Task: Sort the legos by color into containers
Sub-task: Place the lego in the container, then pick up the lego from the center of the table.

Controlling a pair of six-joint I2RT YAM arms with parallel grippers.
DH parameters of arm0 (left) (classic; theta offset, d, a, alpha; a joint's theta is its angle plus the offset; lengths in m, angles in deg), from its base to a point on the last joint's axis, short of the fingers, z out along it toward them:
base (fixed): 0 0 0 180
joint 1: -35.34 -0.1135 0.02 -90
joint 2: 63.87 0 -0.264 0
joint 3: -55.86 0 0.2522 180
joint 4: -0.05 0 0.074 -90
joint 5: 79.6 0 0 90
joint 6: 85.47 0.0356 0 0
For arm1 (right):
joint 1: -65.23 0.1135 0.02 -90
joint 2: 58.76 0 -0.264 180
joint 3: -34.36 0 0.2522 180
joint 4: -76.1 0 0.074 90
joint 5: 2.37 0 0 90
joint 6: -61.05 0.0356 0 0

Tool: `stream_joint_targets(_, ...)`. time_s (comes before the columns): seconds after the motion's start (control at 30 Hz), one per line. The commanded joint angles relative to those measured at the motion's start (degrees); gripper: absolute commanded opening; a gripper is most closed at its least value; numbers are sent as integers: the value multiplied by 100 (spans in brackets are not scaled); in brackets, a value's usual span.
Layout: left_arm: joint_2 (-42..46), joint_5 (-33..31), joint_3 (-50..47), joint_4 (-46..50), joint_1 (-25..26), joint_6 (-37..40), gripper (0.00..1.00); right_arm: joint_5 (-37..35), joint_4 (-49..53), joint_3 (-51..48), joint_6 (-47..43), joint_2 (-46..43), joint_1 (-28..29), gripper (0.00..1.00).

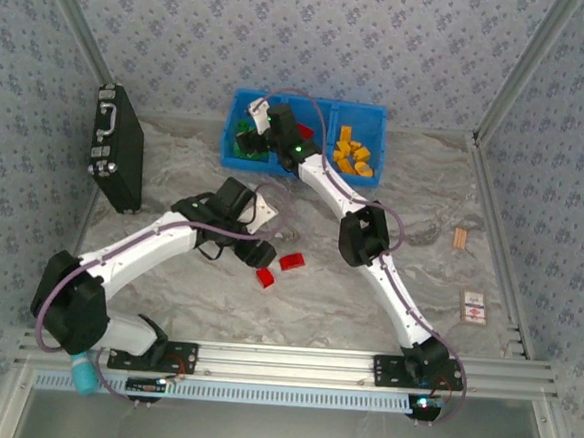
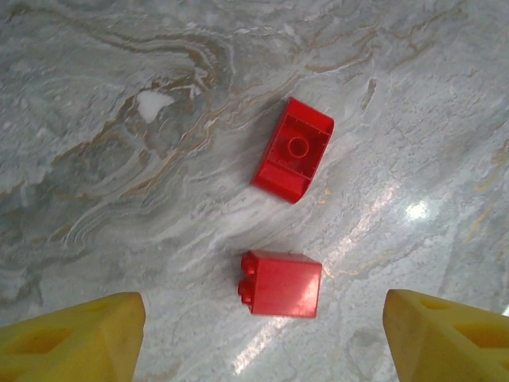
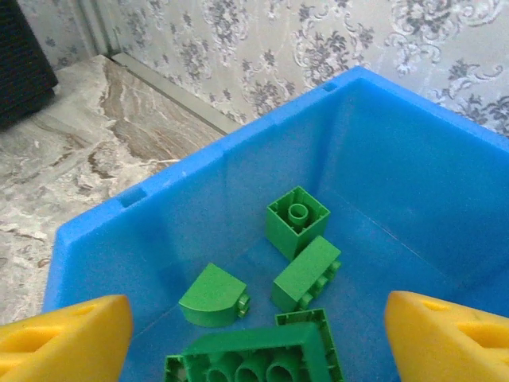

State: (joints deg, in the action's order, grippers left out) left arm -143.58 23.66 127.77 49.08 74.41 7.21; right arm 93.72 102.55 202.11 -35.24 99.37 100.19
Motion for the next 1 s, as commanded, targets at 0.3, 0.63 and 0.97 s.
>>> stream_joint_targets(0.3,-1474,-680,903,-596,872,988,80,1055,135,-1999,-332,-2566,-561,91)
stream_joint_targets(0.63,-2375,-879,1381,-365,1212,1289,79,777,-513,-6284,-214,-5696,-1136,96)
stream_joint_targets(0.97,-2533,-982,1241,-376,1287,1258,76,227,176,-7772,268,-7182,-1186,97)
